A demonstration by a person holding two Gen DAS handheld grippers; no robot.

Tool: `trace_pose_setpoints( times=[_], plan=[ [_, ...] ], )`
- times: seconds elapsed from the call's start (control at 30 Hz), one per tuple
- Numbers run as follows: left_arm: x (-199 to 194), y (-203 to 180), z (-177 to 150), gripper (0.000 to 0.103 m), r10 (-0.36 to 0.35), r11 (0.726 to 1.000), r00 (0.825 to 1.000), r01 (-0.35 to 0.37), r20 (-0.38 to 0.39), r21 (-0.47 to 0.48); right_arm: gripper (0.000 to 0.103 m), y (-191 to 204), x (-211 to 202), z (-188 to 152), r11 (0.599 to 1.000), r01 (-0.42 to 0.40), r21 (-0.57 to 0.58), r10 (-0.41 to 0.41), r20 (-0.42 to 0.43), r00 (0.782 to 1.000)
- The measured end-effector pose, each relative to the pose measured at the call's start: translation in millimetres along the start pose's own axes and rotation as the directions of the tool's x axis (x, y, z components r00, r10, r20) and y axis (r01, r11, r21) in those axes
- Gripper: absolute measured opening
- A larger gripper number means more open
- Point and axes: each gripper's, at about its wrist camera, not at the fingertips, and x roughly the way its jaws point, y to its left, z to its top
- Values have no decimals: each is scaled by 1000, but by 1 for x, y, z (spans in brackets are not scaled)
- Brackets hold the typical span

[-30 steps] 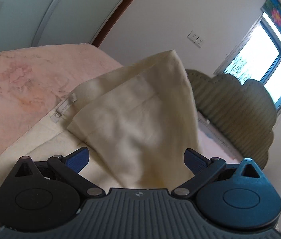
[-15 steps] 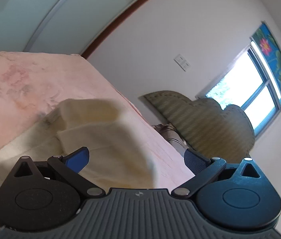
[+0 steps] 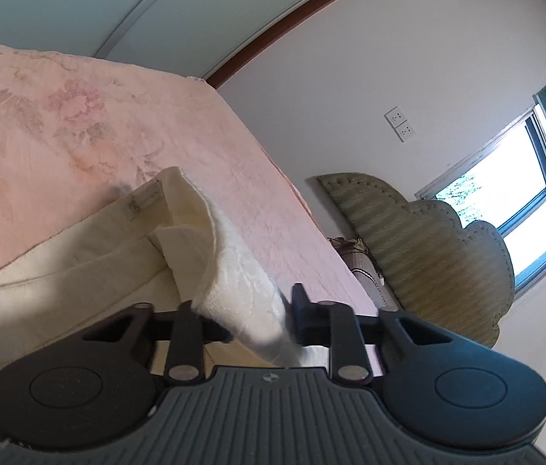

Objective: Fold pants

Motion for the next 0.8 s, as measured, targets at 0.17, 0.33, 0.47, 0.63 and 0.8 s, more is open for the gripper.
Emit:
trace_pose_setpoints(
  times=[0.17, 0.33, 0.47, 0.63, 0.8],
  plan=[
    [1, 3, 6, 15, -12, 1000, 1000, 12, -8, -25, 8, -20, 11, -20, 996, 80, 35, -76, -100, 992],
    [5, 2, 14, 15, -31, 998, 999, 31, -15, -47, 8, -25, 8, -30, 996, 83, 44, -77, -126, 989],
    [11, 0, 16, 35, -20, 998, 999, 18, -37, -55, 34, -22, 0, -38, 995, 83, 54, -76, -131, 988],
    [10, -5, 14, 36, -11, 1000, 1000, 11, -26, -23, 69, -11, -5, -39, 995, 98, 15, -97, -78, 992],
    [9, 0, 18, 10, -7, 999, 1000, 6, -28, -32, 31, -28, 22, -36, 997, 73, 27, -70, -109, 992]
  ],
)
